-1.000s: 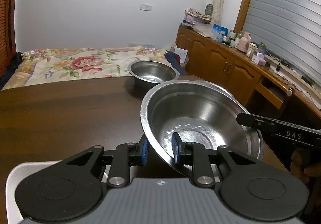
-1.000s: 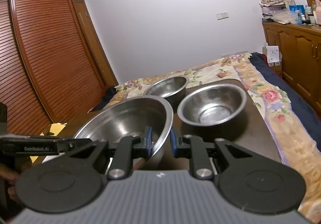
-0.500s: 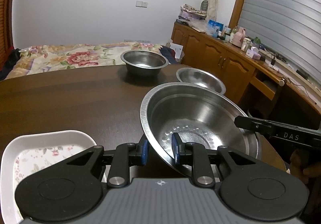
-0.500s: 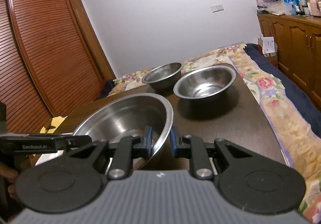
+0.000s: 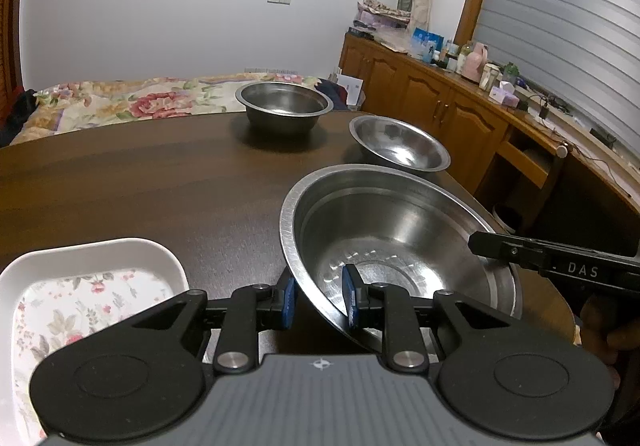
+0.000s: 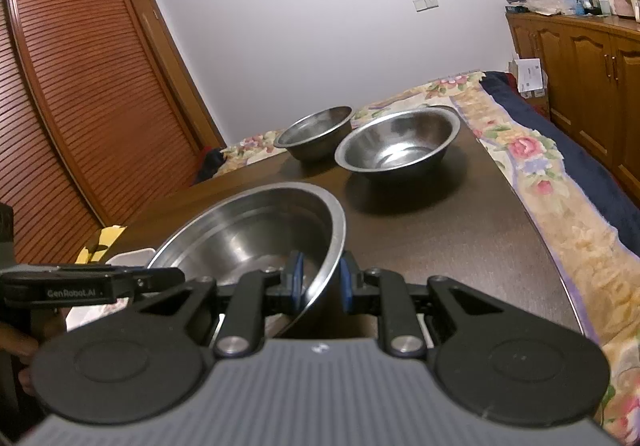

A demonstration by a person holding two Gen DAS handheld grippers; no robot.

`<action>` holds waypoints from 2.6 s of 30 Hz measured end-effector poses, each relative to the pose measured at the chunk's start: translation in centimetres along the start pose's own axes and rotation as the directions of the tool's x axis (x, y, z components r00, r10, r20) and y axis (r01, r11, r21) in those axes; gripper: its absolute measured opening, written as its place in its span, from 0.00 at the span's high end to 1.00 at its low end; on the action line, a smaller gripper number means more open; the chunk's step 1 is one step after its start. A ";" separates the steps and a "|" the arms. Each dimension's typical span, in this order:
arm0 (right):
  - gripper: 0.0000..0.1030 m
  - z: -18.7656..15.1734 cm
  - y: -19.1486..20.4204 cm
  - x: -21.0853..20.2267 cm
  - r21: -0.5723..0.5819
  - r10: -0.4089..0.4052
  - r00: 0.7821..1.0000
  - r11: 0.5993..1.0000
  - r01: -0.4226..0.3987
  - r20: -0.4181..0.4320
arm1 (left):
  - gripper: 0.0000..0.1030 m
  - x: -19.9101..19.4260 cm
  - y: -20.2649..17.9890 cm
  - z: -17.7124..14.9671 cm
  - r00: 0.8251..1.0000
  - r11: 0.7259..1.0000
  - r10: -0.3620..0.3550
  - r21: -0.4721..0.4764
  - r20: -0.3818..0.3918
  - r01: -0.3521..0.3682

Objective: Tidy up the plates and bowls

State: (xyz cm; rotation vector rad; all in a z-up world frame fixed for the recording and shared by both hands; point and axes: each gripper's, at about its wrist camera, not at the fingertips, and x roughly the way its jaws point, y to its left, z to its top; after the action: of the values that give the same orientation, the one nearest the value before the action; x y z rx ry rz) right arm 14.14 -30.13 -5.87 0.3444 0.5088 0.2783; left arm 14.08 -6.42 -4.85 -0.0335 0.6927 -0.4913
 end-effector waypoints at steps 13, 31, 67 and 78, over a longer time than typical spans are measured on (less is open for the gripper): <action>0.78 0.1 -0.1 0.0 -0.004 0.005 1.000 1.000 -0.005 0.004 | 0.75 0.3 0.1 -0.2 1.000 1.000 0.000 -0.005 -0.006 0.000; 0.73 4.6 -0.6 -0.8 -0.099 -0.039 0.996 0.994 0.048 0.086 | 0.56 -1.1 2.1 3.7 0.995 0.998 0.061 0.007 0.076 -0.062; 0.54 7.9 -6.8 6.9 -0.076 -0.126 0.991 0.989 0.129 0.044 | 0.56 9.6 -0.7 12.3 0.999 0.985 -0.014 0.172 -0.047 0.022; 0.54 8.1 -7.5 7.3 -0.035 -0.123 0.992 0.992 0.124 0.029 | 0.56 12.6 -1.4 13.4 0.995 0.982 -0.056 0.174 -0.083 0.070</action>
State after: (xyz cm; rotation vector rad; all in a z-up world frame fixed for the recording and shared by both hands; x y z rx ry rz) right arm 25.76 -36.47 -5.28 0.2791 0.4955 0.1629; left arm 30.09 -15.03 -1.85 0.1315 0.7240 -0.6165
